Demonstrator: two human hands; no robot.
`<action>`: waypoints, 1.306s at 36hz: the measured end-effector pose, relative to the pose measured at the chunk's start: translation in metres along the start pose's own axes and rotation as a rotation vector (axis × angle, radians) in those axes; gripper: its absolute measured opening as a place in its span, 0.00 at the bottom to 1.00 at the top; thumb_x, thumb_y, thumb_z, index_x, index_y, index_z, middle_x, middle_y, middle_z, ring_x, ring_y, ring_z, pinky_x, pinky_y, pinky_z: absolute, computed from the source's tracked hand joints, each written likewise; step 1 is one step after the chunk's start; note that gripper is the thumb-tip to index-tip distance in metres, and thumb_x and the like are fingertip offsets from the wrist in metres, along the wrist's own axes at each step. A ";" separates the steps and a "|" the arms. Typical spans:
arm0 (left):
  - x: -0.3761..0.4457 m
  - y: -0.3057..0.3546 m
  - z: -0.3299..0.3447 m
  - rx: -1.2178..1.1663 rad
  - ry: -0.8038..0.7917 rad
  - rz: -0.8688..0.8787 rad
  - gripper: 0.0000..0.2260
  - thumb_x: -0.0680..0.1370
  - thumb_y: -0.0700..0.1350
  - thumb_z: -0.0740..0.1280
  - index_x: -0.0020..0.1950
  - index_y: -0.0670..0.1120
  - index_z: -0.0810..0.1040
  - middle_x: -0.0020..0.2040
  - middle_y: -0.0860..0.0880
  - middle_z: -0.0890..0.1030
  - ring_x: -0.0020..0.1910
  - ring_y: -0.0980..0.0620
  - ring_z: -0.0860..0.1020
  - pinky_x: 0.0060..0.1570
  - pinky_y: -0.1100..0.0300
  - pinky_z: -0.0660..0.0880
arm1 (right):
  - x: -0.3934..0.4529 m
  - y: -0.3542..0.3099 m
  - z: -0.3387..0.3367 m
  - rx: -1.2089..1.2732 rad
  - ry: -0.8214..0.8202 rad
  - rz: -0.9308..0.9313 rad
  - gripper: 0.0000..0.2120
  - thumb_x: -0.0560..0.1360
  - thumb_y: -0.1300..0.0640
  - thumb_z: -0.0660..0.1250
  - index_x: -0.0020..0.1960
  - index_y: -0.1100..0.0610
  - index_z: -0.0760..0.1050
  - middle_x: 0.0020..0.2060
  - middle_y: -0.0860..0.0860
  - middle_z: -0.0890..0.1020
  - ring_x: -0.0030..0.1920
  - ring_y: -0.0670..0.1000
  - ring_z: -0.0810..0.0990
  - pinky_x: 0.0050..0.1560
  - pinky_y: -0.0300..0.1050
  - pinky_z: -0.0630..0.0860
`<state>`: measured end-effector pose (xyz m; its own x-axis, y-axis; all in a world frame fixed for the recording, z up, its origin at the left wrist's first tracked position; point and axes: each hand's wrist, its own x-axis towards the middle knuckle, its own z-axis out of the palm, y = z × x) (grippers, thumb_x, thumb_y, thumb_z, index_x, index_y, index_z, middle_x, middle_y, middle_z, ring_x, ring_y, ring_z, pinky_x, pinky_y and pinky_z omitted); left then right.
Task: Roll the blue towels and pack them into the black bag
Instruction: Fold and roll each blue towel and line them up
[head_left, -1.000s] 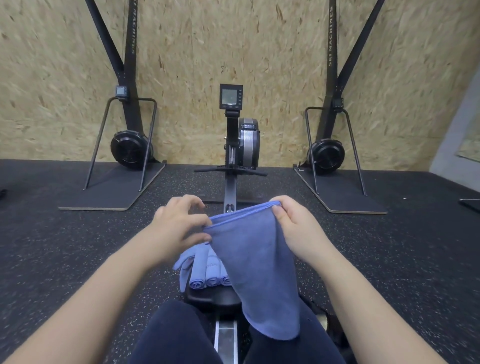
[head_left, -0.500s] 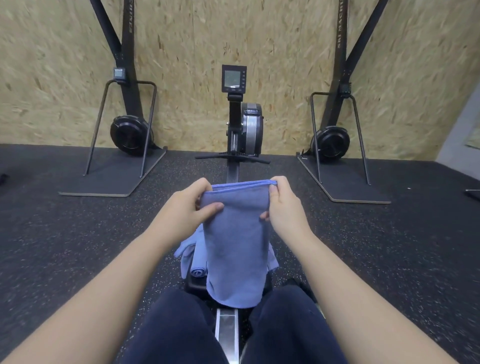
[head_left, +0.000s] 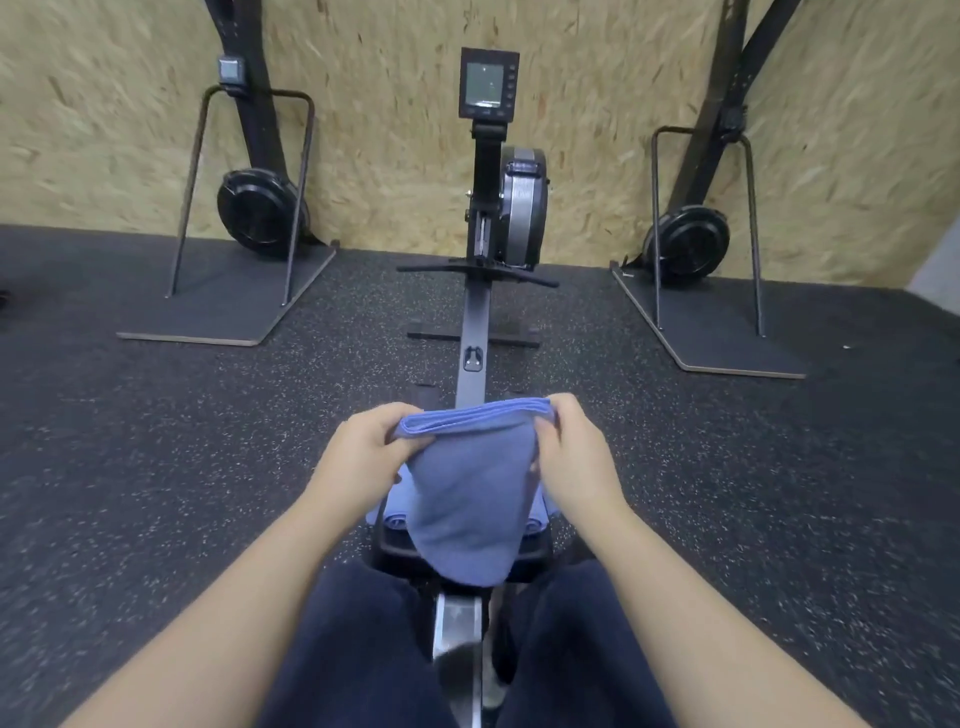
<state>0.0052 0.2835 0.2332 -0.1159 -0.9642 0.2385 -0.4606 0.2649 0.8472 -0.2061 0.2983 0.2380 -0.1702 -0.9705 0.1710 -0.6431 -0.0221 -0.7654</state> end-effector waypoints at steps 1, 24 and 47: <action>0.003 0.000 0.001 -0.062 0.018 -0.013 0.09 0.77 0.40 0.68 0.43 0.55 0.81 0.34 0.59 0.79 0.32 0.61 0.73 0.30 0.65 0.73 | 0.001 -0.001 0.000 0.013 -0.014 0.004 0.03 0.81 0.54 0.55 0.50 0.49 0.66 0.38 0.53 0.80 0.36 0.52 0.80 0.38 0.47 0.72; 0.050 -0.062 0.033 -0.315 -0.014 -0.156 0.12 0.79 0.37 0.65 0.46 0.55 0.79 0.36 0.60 0.81 0.37 0.57 0.76 0.39 0.58 0.78 | 0.052 0.040 0.048 0.106 -0.064 0.157 0.06 0.81 0.52 0.55 0.55 0.49 0.69 0.34 0.52 0.81 0.31 0.47 0.80 0.40 0.43 0.72; 0.192 -0.130 0.082 -0.546 0.122 -0.332 0.07 0.79 0.38 0.65 0.47 0.50 0.77 0.39 0.51 0.82 0.31 0.49 0.82 0.28 0.62 0.77 | 0.192 0.096 0.123 0.457 0.150 0.176 0.08 0.80 0.59 0.61 0.58 0.55 0.73 0.48 0.48 0.80 0.39 0.45 0.84 0.48 0.49 0.81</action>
<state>-0.0289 0.0632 0.1300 0.0710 -0.9961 -0.0522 0.0630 -0.0478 0.9969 -0.2085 0.0800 0.1212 -0.3735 -0.9245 0.0766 -0.2086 0.0032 -0.9780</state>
